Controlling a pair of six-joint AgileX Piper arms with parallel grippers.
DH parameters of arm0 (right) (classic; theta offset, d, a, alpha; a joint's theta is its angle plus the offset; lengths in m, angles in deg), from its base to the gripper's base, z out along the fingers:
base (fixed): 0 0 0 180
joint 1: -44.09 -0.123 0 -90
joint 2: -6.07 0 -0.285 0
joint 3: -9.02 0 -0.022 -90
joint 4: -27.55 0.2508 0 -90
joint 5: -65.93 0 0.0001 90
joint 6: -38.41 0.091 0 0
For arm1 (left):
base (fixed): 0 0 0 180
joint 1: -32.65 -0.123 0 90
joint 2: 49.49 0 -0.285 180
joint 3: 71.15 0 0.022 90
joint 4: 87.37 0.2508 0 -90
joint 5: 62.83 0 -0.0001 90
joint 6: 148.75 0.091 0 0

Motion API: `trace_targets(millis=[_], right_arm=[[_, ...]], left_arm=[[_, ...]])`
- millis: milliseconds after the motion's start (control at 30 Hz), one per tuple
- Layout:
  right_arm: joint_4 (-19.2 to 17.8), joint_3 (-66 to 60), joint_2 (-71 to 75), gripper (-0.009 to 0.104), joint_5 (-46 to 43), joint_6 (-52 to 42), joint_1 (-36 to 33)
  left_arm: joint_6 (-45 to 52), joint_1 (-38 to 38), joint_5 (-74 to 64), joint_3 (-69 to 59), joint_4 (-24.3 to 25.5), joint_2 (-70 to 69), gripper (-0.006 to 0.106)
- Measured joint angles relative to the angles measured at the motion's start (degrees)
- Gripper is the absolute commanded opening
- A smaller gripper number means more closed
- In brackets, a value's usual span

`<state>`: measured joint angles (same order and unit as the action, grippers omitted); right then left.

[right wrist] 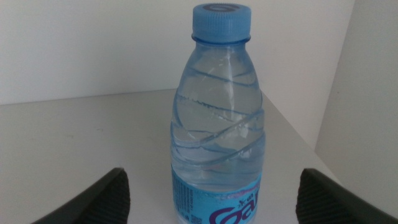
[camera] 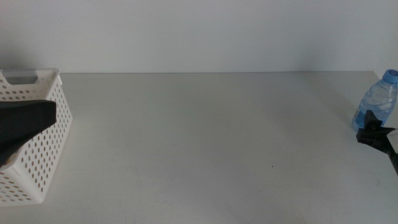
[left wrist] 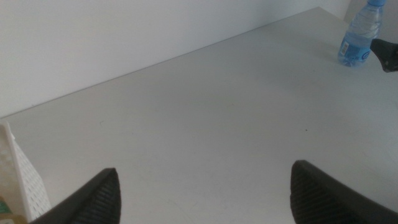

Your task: Use arms to grab the bottles and put them into the dustbin to the left of the table.

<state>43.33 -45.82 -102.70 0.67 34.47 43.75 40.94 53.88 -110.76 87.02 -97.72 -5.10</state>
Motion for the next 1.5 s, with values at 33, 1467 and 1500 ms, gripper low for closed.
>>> trace_targets(millis=[33,1467,1500], right_arm=[[0.06,0.63,-0.55,0.094,-0.04,-0.06,0.00],[5.35,26.19,-21.09,0.070,-0.04,-0.99,1.14],[5.30,26.19,-21.09,0.047,-0.04,-1.05,1.14]], left_arm=[[0.00,0.00,0.00,0.00,0.00,0.00,0.093],[0.00,0.00,0.00,0.00,0.00,0.00,0.093],[0.00,0.00,0.00,0.00,0.00,0.00,0.093]])
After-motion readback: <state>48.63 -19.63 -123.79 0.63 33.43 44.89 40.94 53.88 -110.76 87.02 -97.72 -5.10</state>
